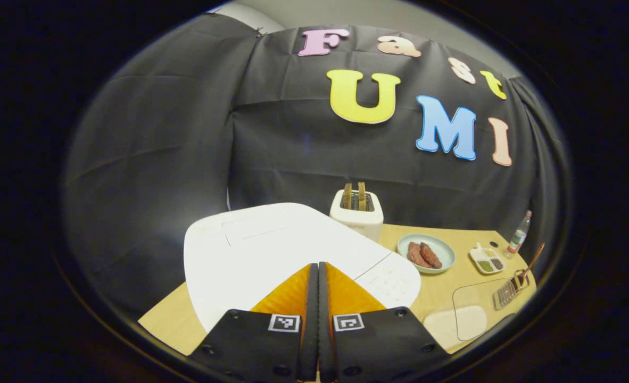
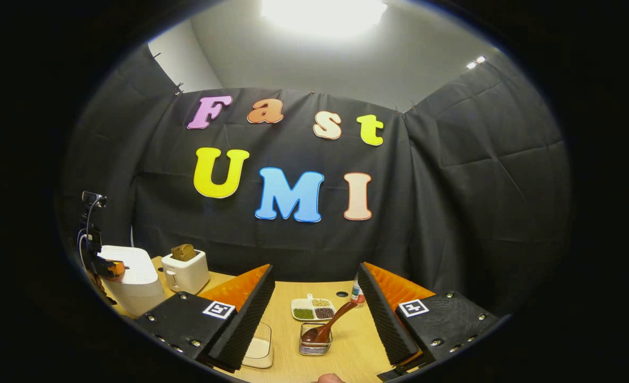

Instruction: Close the left gripper, press the button to open the rice cooker; take a wooden spoon from the chopstick holder with the right hand, scoop a spoonful of rice and pour it into the rice cooker, then put the wooden spoon back into the chopstick holder.

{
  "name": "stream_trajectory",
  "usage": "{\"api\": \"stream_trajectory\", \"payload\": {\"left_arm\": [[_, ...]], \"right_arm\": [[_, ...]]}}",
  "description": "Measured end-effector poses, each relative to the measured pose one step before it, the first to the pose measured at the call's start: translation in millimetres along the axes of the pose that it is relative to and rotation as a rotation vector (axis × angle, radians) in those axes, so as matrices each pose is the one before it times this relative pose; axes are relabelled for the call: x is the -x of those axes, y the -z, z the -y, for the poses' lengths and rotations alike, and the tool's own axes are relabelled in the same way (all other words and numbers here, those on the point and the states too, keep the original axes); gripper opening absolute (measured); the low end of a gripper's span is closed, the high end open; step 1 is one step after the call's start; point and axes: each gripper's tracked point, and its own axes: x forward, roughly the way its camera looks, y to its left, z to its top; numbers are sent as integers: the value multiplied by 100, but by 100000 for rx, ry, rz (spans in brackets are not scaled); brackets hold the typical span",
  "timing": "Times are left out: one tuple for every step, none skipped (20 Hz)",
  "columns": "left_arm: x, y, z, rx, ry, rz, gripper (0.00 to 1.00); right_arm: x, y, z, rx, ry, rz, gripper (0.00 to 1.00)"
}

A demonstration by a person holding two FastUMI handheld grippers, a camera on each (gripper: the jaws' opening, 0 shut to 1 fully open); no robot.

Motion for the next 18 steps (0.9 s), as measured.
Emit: {"api": "stream_trajectory", "payload": {"left_arm": [[0, -230, -135, 2862, 1083, -1354, 10], [48, -316, 66, 942, 1139, -488, 9], [45, -50, -46, 45, 94, 165, 9], [113, -274, -206, -129, -1054, -40, 9], [296, -406, -38, -946, -953, 1044, 9], [400, -736, -38, -1572, -1196, 2161, 9], [374, -1002, 81, -2027, -1291, 2897, 9], [361, -1250, -105, -1734, -1346, 3073, 9], [303, -1015, -96, -1398, -1202, 2336, 9], [315, -1208, -226, -656, -991, 1865, 11], [288, -976, -157, -366, -859, 1961, 11], [201, -1016, -206, -95, -958, 1846, 11], [304, -918, -297, -343, -1134, 1891, 11], [447, -987, -242, -447, -1213, 2057, 11], [520, -855, -134, -371, -908, 1910, 11], [869, -840, 207, 593, 50, 1402, 9], [733, -677, 419, 983, 595, 1697, 8], [938, -992, 315, 811, 362, 2042, 12]], "right_arm": [[29, 95, -218, -300, -878, -151, 96], [-72, -36, -78, -651, -638, 6, 96], [-26, -39, 21, -711, -478, 309, 96], [16, -158, 185, -503, -254, 501, 96], [30, -102, 184, -148, -159, 492, 96], [-84, -241, 268, 72, 98, 431, 96], [-37, -76, 301, -75, 69, 432, 96], [-77, -107, 212, -298, -36, 277, 96], [16, 28, 235, -275, -95, 264, 96], [-70, -10, 195, -9, -147, 132, 96], [-87, 53, 312, 62, 79, 6, 96], [-49, 8, 330, -181, -54, 86, 96], [-86, -8, 212, -426, -108, 231, 96], [-121, -100, 199, -405, -116, 213, 96], [-86, 170, 224, -136, -91, 4, 96], [-181, 37, 261, -16, -79, -78, 96], [-135, 51, 281, -161, -42, 15, 96], [-352, 10, 192, -337, -176, 62, 96]]}}
